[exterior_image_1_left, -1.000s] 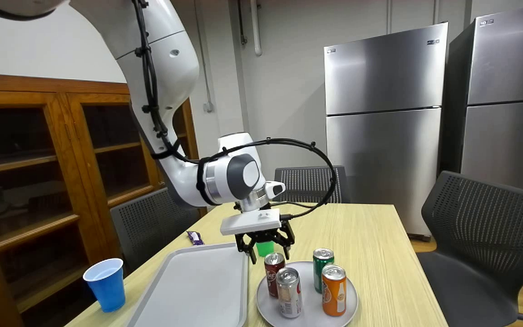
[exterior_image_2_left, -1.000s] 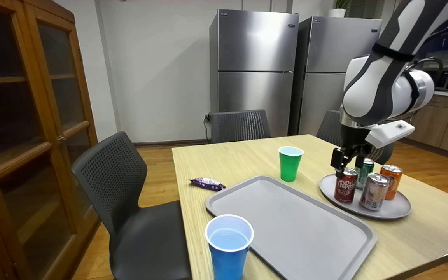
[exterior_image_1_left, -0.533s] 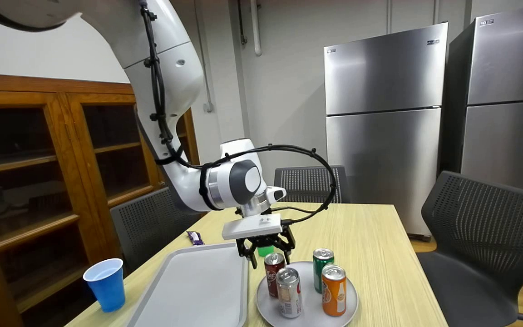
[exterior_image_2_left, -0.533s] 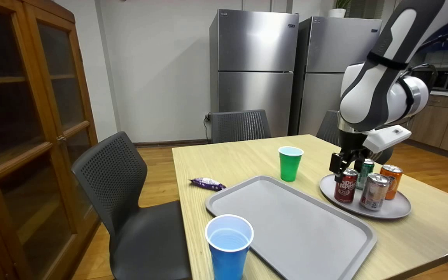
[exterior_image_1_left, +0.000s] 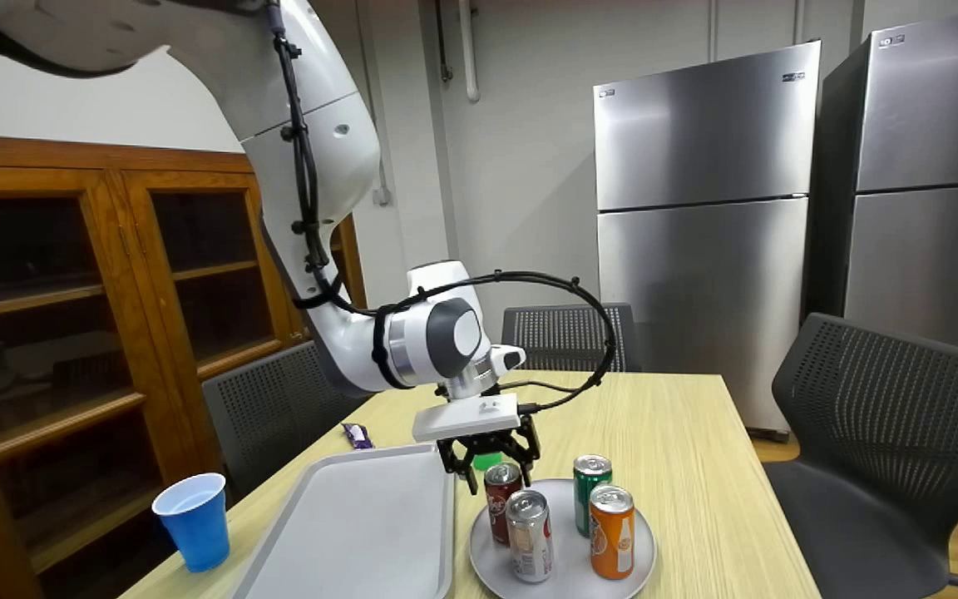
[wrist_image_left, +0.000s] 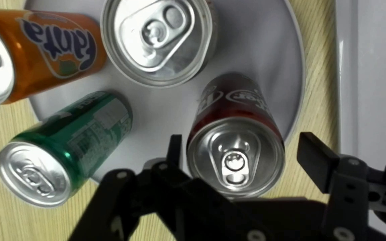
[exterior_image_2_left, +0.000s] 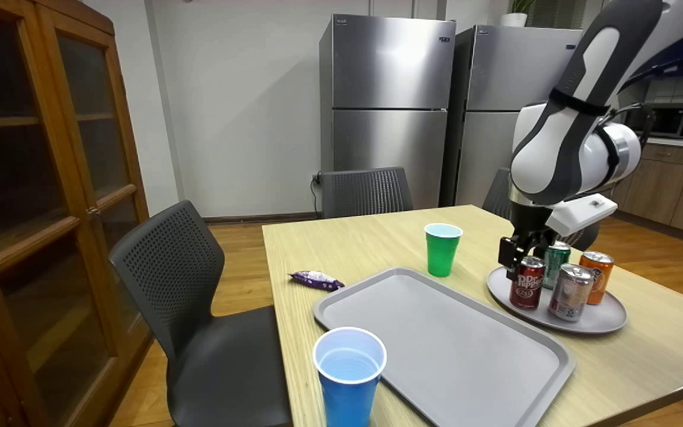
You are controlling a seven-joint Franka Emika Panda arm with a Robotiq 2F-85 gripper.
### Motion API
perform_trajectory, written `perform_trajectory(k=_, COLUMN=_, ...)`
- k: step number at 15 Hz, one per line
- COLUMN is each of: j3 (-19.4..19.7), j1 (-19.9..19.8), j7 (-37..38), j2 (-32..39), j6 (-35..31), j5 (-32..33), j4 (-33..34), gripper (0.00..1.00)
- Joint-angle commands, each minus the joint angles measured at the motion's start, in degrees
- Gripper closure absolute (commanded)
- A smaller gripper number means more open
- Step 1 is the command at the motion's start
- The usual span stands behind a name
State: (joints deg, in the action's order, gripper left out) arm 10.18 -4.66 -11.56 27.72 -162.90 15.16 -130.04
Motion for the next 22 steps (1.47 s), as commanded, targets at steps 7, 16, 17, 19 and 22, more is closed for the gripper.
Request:
perform_trajectory(k=7, j3=0.73, j1=1.06, j7=1.26, j2=-1.63, j6=0.39, j5=1.28, j4=-0.48, gripper=0.61)
perform_trajectory(k=16, j3=-0.47, j1=4.70, j7=3.16, j2=-8.15, j6=0.89, j5=1.34, j4=-3.77, gripper=0.61)
perform_trajectory(k=17, j3=-0.59, j1=5.40, j7=3.75, j2=-8.69, j6=0.97, j5=1.47, j4=-4.04, gripper=0.61)
perform_trajectory(k=19, j3=-0.67, j1=7.50, j7=5.57, j2=-9.61, j6=1.36, j5=2.08, j4=-4.33, gripper=0.61)
perform_trajectory(k=22, j3=-1.16, j1=10.51, j7=8.11, j2=-10.43, j6=1.88, j5=3.04, j4=-4.42, gripper=0.61)
